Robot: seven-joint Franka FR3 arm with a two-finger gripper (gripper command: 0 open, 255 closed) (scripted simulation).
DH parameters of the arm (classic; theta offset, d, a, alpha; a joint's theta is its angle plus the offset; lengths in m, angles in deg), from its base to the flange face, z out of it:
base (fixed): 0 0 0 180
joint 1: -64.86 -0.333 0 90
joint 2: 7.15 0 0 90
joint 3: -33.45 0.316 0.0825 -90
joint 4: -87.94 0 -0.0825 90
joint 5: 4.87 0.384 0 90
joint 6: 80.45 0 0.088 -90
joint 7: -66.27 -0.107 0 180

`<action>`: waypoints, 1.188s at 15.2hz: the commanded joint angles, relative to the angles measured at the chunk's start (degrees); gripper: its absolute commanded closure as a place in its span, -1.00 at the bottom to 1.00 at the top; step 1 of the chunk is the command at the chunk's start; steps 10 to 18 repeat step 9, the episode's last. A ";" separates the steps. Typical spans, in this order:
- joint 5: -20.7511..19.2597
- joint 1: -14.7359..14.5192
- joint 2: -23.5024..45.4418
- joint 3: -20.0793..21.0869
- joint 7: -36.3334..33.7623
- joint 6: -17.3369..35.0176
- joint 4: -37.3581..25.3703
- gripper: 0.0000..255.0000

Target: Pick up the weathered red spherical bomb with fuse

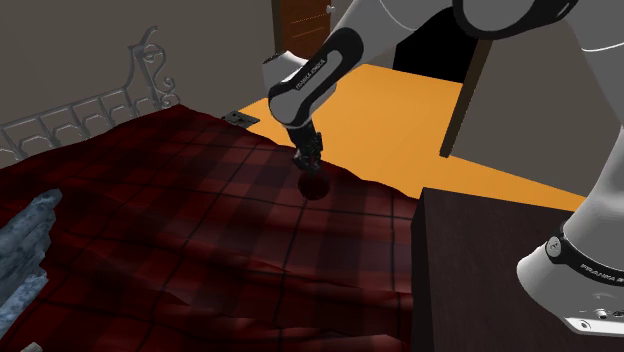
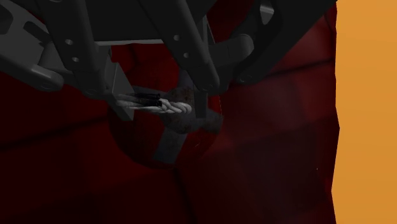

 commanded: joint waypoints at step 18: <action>-0.45 -0.35 -4.60 -0.43 0.30 -3.69 0.84 1.00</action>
